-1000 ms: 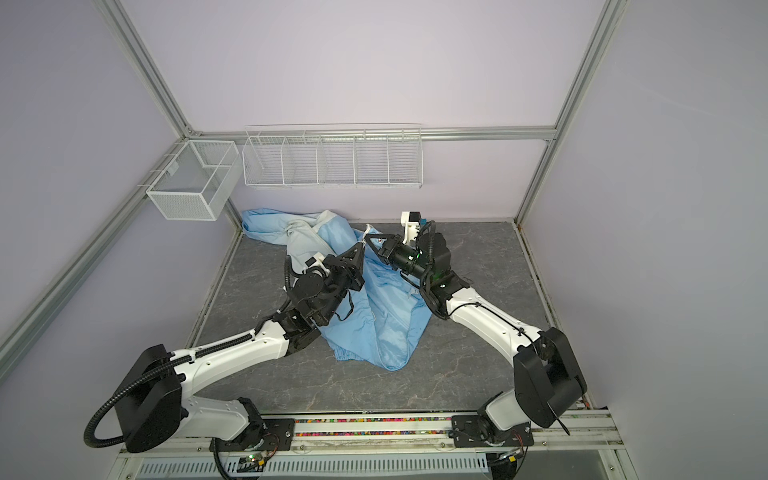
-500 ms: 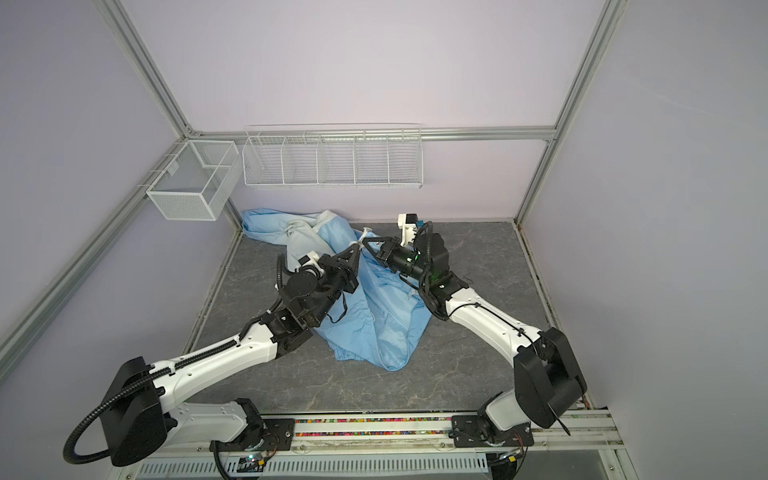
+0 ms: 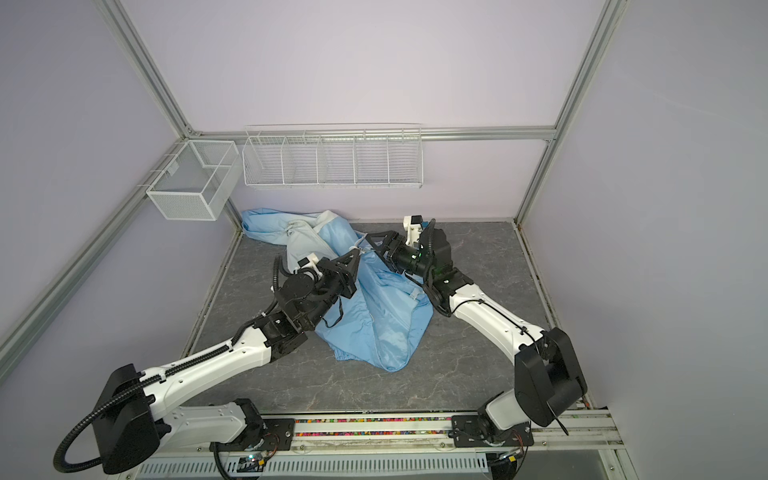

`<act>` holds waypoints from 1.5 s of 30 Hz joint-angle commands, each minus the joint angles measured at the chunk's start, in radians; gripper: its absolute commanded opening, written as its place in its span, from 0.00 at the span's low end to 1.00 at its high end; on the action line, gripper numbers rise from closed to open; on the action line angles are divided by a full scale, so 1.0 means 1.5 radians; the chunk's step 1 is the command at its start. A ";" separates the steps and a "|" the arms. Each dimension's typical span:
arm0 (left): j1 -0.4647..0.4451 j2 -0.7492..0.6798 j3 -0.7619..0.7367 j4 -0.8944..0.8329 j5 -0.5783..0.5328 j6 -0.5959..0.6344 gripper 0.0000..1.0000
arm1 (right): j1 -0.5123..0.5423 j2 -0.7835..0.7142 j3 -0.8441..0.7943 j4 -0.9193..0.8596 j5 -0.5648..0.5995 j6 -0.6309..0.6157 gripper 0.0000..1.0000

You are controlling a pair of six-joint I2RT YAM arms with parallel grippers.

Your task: Zip up the jacket

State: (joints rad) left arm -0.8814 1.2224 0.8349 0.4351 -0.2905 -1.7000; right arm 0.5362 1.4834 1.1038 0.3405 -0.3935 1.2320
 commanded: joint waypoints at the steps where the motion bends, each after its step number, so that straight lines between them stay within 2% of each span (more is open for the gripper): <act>1: 0.009 -0.035 -0.006 -0.029 0.008 0.007 0.00 | -0.018 -0.015 0.023 -0.085 -0.033 -0.010 0.77; 3: 0.013 -0.047 -0.002 -0.057 0.002 0.014 0.00 | -0.027 -0.020 0.039 -0.154 -0.082 -0.042 0.81; 7: 0.027 -0.073 0.017 -0.136 0.007 0.035 0.00 | -0.050 -0.030 0.084 -0.381 -0.177 -0.135 0.89; 10: 0.038 -0.092 0.026 -0.190 0.013 0.044 0.00 | -0.076 -0.046 0.100 -0.519 -0.228 -0.220 0.91; 12: 0.043 -0.105 0.026 -0.220 0.014 0.045 0.00 | -0.088 -0.060 0.120 -0.616 -0.224 -0.310 0.93; 14: 0.048 -0.121 0.035 -0.264 0.015 0.054 0.00 | -0.093 -0.069 0.155 -0.723 -0.182 -0.424 0.93; 16: 0.055 -0.130 0.054 -0.315 0.032 0.063 0.00 | -0.093 -0.075 0.184 -0.789 -0.137 -0.516 0.89; 20: 0.086 -0.118 0.099 -0.396 0.133 0.073 0.00 | -0.077 -0.060 0.270 -0.855 -0.112 -0.664 0.67; 23: 0.091 -0.113 0.119 -0.424 0.179 0.073 0.00 | -0.032 -0.023 0.339 -0.860 -0.059 -0.722 0.51; 25: 0.092 -0.111 0.135 -0.452 0.203 0.075 0.00 | 0.000 -0.006 0.367 -0.847 -0.043 -0.747 0.52; 28: 0.092 -0.118 0.156 -0.495 0.226 0.079 0.00 | 0.033 -0.009 0.367 -0.762 -0.086 -0.773 0.56; 32: 0.094 -0.139 0.171 -0.536 0.230 0.082 0.00 | 0.050 -0.023 0.337 -0.648 -0.140 -0.808 0.56; 37: 0.095 -0.150 0.186 -0.565 0.237 0.084 0.00 | 0.053 -0.028 0.297 -0.560 -0.159 -0.835 0.53; 41: 0.096 -0.152 0.199 -0.580 0.244 0.082 0.00 | 0.063 -0.011 0.307 -0.553 -0.174 -0.858 0.47; 43: 0.097 -0.153 0.206 -0.589 0.246 0.083 0.00 | 0.072 -0.003 0.313 -0.553 -0.168 -0.862 0.40; 45: 0.097 -0.152 0.210 -0.595 0.248 0.085 0.00 | 0.078 0.006 0.320 -0.556 -0.172 -0.862 0.41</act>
State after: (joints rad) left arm -0.7395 1.0153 1.1072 -0.4431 0.0586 -1.5845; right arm 0.6380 1.4681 1.5665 -0.5251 -0.6224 -0.0113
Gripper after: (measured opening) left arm 0.050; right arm 0.400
